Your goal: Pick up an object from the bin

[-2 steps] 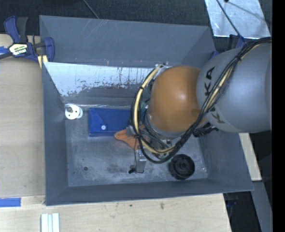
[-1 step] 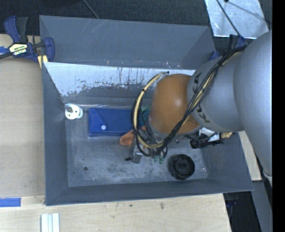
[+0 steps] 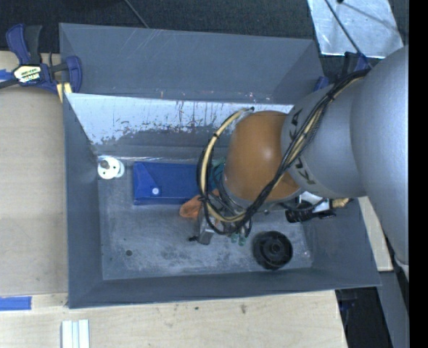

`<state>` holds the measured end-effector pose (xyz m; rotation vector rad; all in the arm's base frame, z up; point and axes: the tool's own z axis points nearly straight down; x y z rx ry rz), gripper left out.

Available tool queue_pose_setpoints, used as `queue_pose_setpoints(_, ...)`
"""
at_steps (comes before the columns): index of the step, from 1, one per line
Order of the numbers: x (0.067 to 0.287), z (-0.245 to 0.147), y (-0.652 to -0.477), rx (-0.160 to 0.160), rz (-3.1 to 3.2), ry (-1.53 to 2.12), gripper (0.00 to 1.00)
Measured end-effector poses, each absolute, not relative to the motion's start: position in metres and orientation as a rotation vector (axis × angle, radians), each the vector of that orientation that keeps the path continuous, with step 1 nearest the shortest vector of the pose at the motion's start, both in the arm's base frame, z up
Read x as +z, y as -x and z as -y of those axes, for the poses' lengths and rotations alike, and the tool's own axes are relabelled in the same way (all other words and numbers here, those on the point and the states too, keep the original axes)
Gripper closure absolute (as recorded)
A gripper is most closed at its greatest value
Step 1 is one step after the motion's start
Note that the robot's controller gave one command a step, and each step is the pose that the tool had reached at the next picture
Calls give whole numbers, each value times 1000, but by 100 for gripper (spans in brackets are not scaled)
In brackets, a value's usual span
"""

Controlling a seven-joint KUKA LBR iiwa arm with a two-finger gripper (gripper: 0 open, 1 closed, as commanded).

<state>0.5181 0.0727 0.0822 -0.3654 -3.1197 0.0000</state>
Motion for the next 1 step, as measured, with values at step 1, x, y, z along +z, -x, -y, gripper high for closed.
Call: queue_pose_setpoints(1, 110, -73, -526, 0, 3117, 400, 100)
